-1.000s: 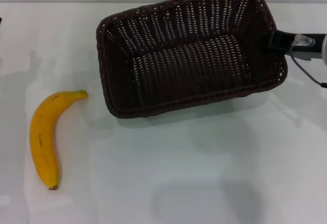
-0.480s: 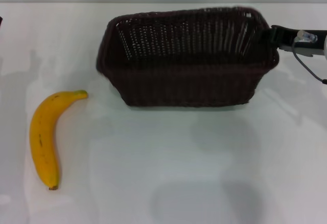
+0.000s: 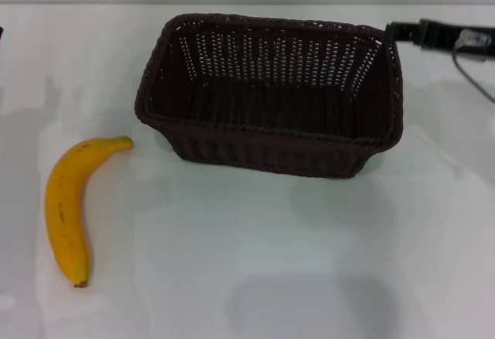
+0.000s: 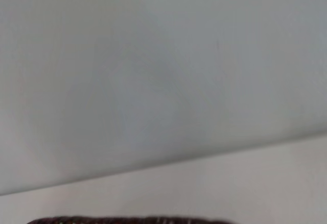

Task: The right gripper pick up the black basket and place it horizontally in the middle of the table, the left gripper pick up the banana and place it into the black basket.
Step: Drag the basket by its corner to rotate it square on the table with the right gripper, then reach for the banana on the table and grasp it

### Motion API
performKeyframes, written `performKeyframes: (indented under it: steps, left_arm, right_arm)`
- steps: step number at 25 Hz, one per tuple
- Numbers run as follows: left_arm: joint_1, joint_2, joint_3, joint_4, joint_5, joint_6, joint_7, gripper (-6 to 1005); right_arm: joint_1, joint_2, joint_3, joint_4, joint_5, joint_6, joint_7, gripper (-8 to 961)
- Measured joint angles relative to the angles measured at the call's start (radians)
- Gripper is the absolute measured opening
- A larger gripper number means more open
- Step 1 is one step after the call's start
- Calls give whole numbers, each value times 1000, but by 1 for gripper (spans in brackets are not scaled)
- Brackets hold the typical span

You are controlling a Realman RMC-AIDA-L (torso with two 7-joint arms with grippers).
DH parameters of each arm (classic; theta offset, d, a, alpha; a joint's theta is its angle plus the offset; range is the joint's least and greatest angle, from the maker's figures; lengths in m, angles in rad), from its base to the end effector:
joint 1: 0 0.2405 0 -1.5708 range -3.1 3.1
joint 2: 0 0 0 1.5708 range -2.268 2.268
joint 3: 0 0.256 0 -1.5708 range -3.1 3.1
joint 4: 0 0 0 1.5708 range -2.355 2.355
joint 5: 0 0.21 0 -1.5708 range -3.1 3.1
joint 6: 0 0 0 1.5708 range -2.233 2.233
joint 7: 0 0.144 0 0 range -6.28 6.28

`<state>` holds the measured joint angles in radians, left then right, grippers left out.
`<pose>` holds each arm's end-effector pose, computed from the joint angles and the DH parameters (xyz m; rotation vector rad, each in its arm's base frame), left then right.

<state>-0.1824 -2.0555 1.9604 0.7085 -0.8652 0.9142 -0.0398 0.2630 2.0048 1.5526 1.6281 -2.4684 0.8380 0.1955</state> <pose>-0.3231 0.3283 0.0253 -1.2239 -0.7876 -0.8478 0.1723 0.3668 0.0394 -1.8922 1.3863 0.5063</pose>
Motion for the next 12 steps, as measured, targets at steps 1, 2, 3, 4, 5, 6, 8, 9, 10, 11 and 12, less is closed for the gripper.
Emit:
performKeyframes:
  steps: [1,2,3,4,5,6,8,9,10,11,12]
  left_arm:
    - [0,0,0,0,0,0,1,883]
    - [-1,0,0,0,0,0,3,883]
    - [-1,-1,0,0,0,0,6,883]
    - [-2,-1,0,0,0,0,8,883]
    - [-3,-2,0,0,0,0,11,883]
    - [-3,-1,0,1,2,0,11,883]
    - [-3,0,-1,5,11,0,11,883]
    - [-3,0,-5,7,19,0,11,883]
    - [-3,0,-11,9,29,0,11,883]
    - [-2,0,-20,14,41,0,11,883]
    - [1,0,-27,19,53,0,11,883]
  right_arm:
    - [3,0,9,-2,-2,-10,-29,617]
    - [7,0,19,-7,-5,-26,-66,634]
    - [10,0,28,-15,-6,-44,-101,651]
    - [14,0,39,-24,-6,-69,-144,668]
    - [17,0,48,-36,-5,-97,-186,668]
    - [21,0,58,-52,-5,-135,-233,667]
    - [24,0,73,-82,-5,-212,-300,667]
    - [25,0,80,-104,-6,-273,-344,667]
    - [24,0,83,-125,-5,-328,-379,666]
    - [23,0,85,-152,-1,-395,-414,666]
    - [22,0,84,-186,7,-479,-449,666]
